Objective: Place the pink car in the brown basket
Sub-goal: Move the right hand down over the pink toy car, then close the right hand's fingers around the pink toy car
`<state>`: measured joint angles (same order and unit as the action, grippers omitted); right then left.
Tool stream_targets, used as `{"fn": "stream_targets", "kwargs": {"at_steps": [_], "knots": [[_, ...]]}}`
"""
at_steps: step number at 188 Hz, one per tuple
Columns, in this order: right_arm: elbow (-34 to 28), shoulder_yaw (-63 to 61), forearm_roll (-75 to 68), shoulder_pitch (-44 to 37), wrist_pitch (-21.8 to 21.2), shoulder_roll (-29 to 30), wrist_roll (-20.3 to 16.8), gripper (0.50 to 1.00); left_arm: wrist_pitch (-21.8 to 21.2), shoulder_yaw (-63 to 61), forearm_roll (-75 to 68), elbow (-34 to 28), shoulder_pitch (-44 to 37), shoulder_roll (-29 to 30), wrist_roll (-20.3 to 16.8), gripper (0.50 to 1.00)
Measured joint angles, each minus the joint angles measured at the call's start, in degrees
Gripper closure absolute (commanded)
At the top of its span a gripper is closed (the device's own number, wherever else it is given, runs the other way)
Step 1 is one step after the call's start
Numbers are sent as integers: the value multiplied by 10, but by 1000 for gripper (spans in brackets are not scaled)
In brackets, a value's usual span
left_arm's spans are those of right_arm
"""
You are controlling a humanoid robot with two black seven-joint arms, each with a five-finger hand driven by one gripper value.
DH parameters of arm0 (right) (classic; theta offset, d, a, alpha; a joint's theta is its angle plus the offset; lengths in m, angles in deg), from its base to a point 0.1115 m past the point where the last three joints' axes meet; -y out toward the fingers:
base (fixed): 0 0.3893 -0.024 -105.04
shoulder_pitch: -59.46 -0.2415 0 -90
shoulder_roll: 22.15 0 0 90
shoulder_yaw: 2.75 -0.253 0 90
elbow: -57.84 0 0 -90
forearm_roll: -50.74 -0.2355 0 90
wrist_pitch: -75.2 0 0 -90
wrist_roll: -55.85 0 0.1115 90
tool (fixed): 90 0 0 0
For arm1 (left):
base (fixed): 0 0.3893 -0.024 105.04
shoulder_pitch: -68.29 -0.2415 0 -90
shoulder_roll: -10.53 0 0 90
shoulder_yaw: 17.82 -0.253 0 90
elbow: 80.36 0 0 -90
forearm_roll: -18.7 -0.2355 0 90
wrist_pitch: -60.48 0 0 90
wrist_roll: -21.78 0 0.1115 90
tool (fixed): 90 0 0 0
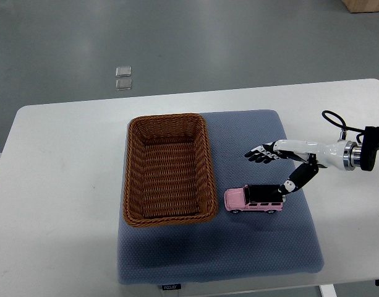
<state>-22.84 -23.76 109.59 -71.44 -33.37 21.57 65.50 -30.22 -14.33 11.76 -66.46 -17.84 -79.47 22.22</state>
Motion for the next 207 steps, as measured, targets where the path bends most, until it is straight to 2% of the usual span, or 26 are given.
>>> {"fn": "stream_targets", "kwargs": {"at_steps": [118, 141, 152, 175, 207], "knots": [[8, -1, 37, 57, 64, 34, 6, 607, 0, 0, 0, -1, 0, 0, 0, 500], [10, -1, 39, 62, 71, 39, 9, 664, 0, 0, 0, -1, 0, 0, 0, 500], [10, -1, 44, 65, 74, 41, 10, 677, 0, 0, 0, -1, 0, 0, 0, 500], [15, 1, 62, 75, 79, 44, 17, 758, 0, 0, 0, -1, 0, 0, 0, 500], [19, 1, 79, 86, 80, 47, 28, 942, 0, 0, 0, -1, 0, 0, 0, 500]]}}
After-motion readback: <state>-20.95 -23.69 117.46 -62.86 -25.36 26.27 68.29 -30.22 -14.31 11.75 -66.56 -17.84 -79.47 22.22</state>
